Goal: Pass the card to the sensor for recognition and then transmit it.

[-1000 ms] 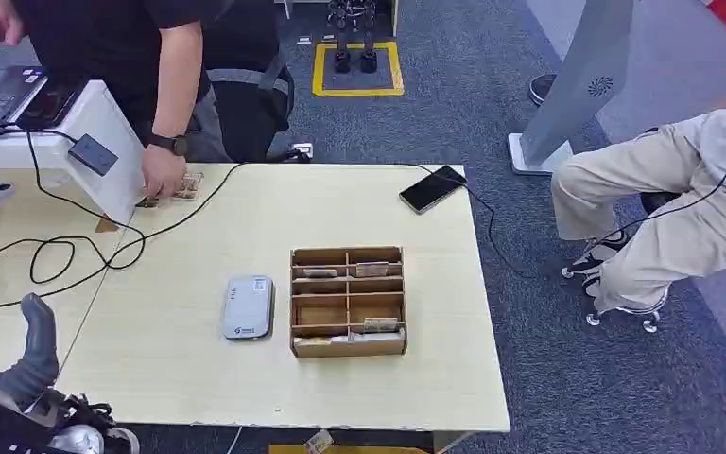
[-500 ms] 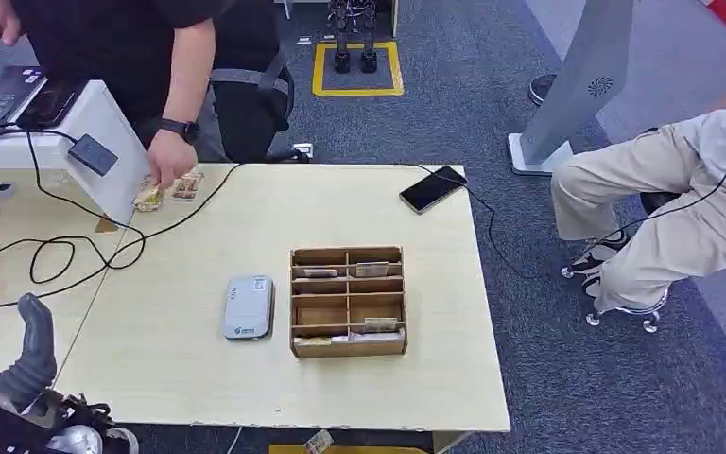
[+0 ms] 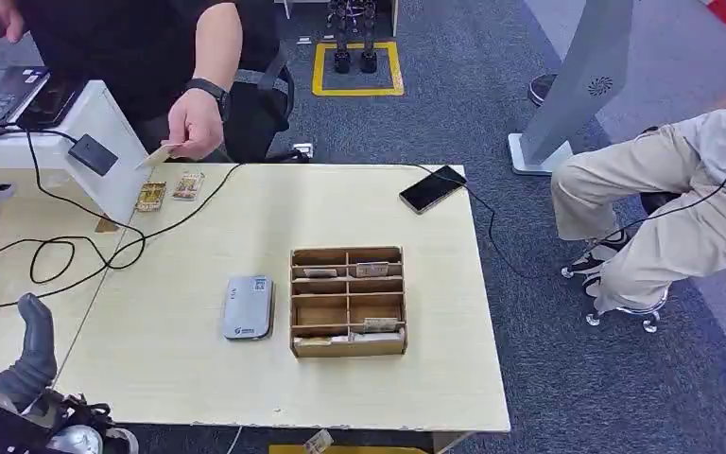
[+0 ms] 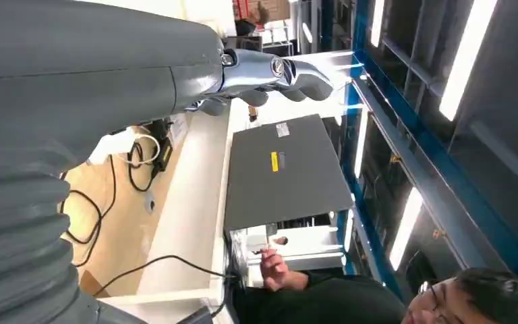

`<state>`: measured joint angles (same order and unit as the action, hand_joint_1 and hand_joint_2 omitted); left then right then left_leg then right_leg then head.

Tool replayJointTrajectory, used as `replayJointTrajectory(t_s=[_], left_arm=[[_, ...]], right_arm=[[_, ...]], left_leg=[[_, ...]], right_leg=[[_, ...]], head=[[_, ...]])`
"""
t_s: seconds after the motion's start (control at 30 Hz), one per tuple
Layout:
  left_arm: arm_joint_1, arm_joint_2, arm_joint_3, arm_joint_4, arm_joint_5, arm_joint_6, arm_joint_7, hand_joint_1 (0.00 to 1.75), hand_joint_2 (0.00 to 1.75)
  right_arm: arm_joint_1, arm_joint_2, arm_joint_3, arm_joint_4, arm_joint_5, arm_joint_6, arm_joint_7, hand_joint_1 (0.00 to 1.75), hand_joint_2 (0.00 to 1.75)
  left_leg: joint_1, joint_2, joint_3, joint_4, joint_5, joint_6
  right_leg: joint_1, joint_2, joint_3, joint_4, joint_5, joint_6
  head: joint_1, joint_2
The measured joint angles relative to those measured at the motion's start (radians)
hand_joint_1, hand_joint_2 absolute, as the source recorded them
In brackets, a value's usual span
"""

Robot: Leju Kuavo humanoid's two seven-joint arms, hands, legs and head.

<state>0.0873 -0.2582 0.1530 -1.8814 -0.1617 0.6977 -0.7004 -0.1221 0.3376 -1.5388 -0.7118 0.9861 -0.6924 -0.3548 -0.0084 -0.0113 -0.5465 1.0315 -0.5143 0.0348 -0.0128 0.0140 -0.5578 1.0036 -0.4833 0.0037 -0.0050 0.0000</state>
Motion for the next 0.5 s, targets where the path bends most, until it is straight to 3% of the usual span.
replayJointTrajectory(t_s=[0.3, 0.5], left_arm=[[-0.003, 0.0, -0.004, 0.016, -0.066, -0.001, 0.0, 0.0, 1.75], [-0.016, 0.003, 0.001, 0.034, -0.247, -0.001, 0.0, 0.0, 1.75]], right_arm=[[-0.002, 0.0, 0.0, 0.0, 0.013, 0.0, -0.002, 0.0, 1.75], [-0.008, 0.0, 0.0, 0.005, 0.056, 0.0, -0.025, 0.0, 1.75]], left_leg=[[0.0, 0.0, 0.0, 0.0, 0.0, 0.0], [0.0, 0.0, 0.001, 0.0, 0.0, 0.0]], right_leg=[[0.0, 0.0, 0.0, 0.0, 0.0, 0.0], [0.0, 0.001, -0.001, 0.0, 0.0, 0.0]], head=[[0.0, 0.0], [0.0, 0.0]])
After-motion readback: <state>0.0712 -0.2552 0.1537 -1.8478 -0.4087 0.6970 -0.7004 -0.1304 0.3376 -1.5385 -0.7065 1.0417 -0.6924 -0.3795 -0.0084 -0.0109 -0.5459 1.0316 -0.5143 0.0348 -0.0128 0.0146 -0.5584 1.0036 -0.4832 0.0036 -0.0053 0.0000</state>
